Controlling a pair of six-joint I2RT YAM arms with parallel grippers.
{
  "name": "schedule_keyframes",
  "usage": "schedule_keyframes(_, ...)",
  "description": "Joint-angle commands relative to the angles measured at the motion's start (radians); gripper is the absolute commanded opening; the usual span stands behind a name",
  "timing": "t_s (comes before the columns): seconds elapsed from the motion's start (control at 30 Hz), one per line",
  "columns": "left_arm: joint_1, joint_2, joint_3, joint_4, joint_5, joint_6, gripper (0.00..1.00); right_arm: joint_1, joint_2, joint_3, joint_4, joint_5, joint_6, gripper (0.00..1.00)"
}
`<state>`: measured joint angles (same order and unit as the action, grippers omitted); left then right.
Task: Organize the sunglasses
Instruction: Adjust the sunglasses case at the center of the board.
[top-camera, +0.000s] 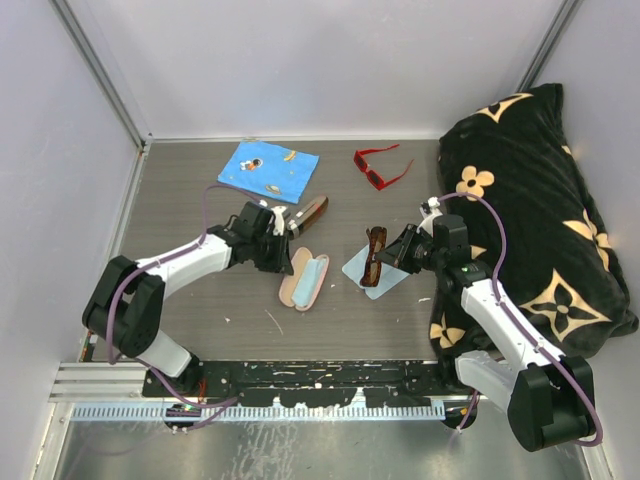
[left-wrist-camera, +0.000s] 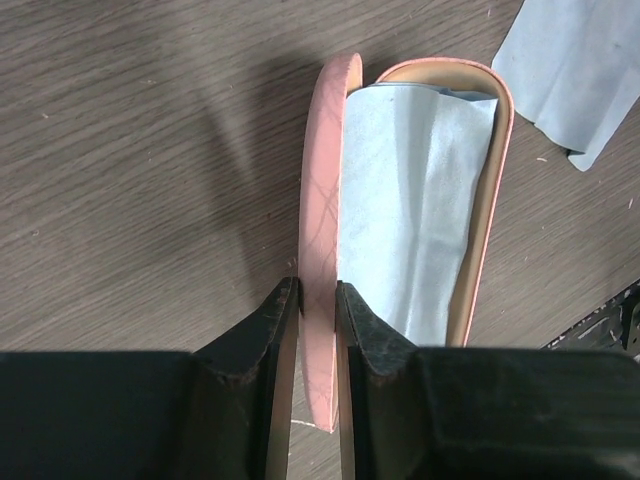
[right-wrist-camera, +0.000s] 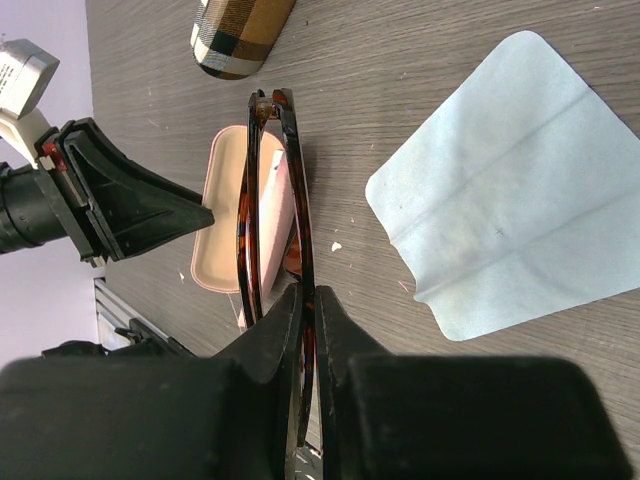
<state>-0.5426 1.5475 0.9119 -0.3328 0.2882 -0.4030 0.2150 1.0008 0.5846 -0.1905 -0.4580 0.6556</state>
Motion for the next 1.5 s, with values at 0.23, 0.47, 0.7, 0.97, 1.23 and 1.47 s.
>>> schedule_keyframes(0.23,-0.004,-0.129,0.058,-0.111,-0.080,0.042,0.19,0.007,-0.007,-0.009,0.051,-0.014,-0.005,0.00)
schedule_keyframes(0.47,-0.073,-0.139,0.105,-0.257,-0.238,0.064,0.17,0.017,0.001,-0.016,0.048,-0.022,-0.004,0.00)
schedule_keyframes(0.7,-0.171,-0.137,0.147,-0.375,-0.413,0.039,0.17,0.031,-0.013,-0.028,0.048,-0.010,0.004,0.00)
schedule_keyframes(0.97,-0.269,-0.123,0.138,-0.381,-0.467,-0.020,0.25,0.041,-0.032,-0.044,0.043,-0.002,0.015,0.00)
schedule_keyframes(1.23,-0.295,-0.134,0.124,-0.369,-0.451,-0.054,0.37,0.043,-0.048,-0.054,0.043,-0.001,0.028,0.01)
schedule_keyframes(1.47,-0.296,-0.158,0.094,-0.357,-0.411,-0.076,0.42,0.063,-0.056,-0.067,0.071,-0.006,0.060,0.00)
